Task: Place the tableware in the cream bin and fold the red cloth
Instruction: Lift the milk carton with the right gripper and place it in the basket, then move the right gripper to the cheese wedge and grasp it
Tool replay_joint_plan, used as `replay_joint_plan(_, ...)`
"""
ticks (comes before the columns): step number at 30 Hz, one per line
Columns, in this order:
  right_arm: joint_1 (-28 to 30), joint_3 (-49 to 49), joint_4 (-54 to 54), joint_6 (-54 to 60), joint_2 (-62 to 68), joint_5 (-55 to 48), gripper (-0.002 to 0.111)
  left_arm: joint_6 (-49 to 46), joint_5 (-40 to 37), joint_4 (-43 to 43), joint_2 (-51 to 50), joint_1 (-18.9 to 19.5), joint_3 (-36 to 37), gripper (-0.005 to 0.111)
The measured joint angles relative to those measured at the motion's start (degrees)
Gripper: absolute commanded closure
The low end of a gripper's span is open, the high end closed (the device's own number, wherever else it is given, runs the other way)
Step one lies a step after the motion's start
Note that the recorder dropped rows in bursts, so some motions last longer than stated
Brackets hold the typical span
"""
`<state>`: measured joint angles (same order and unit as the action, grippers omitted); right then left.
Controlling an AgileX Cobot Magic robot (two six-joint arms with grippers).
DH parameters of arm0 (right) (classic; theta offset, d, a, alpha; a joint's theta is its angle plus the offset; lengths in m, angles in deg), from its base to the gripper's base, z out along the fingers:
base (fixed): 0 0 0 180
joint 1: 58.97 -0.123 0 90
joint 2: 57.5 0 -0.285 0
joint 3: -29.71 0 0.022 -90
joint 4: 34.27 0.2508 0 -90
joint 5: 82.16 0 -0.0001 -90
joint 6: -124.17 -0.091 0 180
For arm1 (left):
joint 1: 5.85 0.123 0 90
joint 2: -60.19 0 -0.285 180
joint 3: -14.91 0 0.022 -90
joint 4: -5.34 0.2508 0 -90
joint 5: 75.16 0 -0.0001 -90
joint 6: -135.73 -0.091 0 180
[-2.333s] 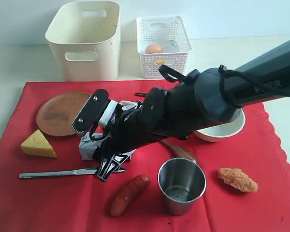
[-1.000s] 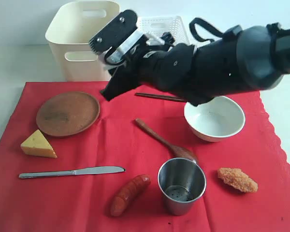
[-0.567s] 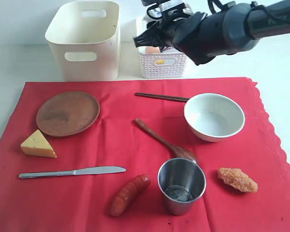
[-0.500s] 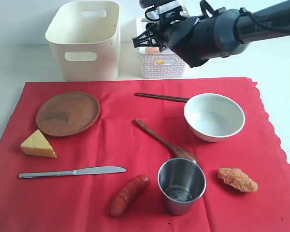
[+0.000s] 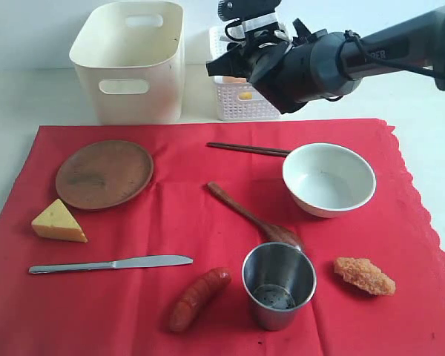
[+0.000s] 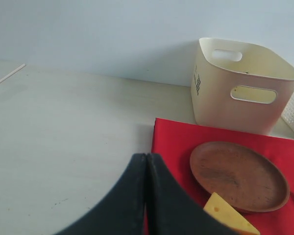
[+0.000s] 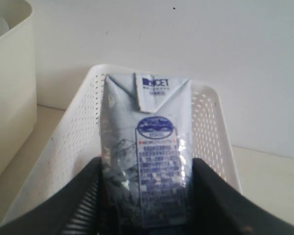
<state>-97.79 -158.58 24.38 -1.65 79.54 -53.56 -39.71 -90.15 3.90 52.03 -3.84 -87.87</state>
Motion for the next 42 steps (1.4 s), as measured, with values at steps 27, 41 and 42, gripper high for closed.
replay_joint_plan(27,0.0,-0.5,31.5,33.5,-9.8,2.8,0.051,0.0,0.0,0.0,0.0,0.0,0.0,0.105)
replay_joint_plan(41,-0.1,8.2,41.2,48.7,-19.4,8.1,0.108,0.0,0.0,0.0,0.0,0.0,0.0,0.105)
replay_joint_plan(42,-0.5,9.4,41.2,49.2,-20.0,8.1,0.108,0.0,0.0,0.0,0.0,0.0,0.0,0.105)
